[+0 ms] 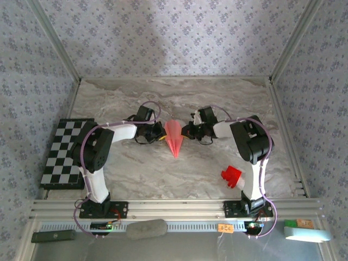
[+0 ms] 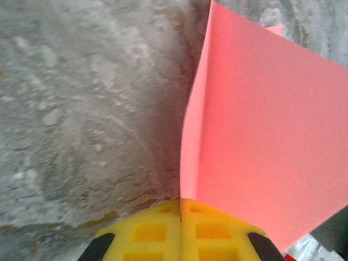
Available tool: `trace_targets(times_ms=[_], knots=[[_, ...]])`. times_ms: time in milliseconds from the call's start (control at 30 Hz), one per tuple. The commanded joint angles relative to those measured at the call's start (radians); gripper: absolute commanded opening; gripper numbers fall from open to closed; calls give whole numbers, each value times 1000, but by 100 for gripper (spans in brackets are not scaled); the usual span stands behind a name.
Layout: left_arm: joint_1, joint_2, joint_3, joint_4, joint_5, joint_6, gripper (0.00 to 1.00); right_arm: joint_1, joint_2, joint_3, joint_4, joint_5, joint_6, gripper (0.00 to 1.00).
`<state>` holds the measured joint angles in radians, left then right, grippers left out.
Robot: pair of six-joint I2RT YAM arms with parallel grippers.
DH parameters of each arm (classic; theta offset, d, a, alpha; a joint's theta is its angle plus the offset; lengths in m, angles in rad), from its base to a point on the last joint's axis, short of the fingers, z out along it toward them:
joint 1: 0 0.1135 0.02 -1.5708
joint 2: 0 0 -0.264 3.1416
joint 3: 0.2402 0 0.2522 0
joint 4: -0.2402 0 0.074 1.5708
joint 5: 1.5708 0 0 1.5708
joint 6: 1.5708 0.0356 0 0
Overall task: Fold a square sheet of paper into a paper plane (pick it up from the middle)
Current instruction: Move the paper plane to the top-center of the table.
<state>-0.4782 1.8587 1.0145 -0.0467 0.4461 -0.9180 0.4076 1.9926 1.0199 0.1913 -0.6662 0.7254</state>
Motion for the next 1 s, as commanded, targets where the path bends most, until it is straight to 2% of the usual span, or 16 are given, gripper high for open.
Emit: trace_targets(times_ms=[0,267,367,467,667,800,967], knots=[[7,-47,-41,16,-35,-24,0,-15,-38,-33,-10,25,6,5],[12,-56,-79,45,-34,-49,0,-18,-36,-39,-9,30,12,5],[14,-61,-66,41,-28,-49,6,-14,-28,-40,0,24,19,5],[15,-84,-44,14,-23,-43,17,-13,-26,-39,4,19,26,5],[5,-204,-62,-35,-44,-43,36,-9,-23,-30,5,16,34,6],[-47,-250,-88,-34,-50,-68,39,-7,-20,-24,6,13,37,6],[-114,-219,-84,10,-38,-103,39,-4,-20,-21,5,14,40,6]])
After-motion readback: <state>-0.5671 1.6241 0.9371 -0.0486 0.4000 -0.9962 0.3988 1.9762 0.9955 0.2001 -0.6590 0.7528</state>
